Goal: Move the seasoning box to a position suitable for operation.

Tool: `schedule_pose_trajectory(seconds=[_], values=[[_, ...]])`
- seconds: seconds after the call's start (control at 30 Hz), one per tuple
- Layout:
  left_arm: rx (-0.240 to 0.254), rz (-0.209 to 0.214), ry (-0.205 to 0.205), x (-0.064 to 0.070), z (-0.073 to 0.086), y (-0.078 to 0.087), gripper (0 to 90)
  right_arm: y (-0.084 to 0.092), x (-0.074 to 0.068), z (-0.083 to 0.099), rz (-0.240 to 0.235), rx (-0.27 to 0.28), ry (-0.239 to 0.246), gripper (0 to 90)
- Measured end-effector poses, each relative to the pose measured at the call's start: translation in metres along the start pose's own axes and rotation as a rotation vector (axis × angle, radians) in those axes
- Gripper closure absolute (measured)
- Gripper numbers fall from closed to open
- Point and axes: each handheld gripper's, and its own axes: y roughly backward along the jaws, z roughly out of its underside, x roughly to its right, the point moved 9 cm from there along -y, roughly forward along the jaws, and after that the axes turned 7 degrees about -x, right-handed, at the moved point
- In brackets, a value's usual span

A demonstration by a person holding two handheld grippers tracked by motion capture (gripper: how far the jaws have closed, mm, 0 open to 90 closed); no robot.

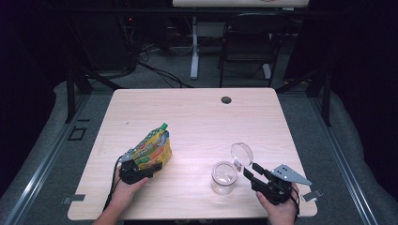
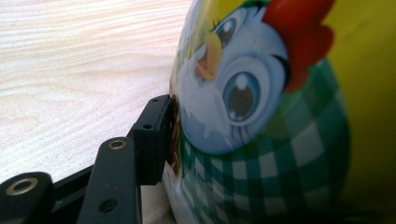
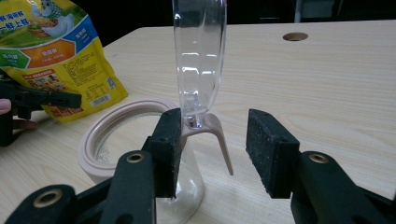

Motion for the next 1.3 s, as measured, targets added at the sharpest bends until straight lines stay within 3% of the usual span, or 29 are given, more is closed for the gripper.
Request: schedule_pose_trajectory(seconds=[0.23,0.9,1.3], values=[[0.005,-0.014,-0.015,-0.001,-0.001,0.001,52.2,0.0,0.0,0.0,-0.001,0.002,-0.001,55.6],[0.017,-0.021,0.004,-0.007,-0.002,0.004,55.7,0.001,0.002,0.0,0.003,0.007,-0.005,55.7],[0.038,-0.04,-0.008,-0.006,-0.009,0.015,55.8,0.002,0.002,0.0,0.006,0.003,0.0,55.8]])
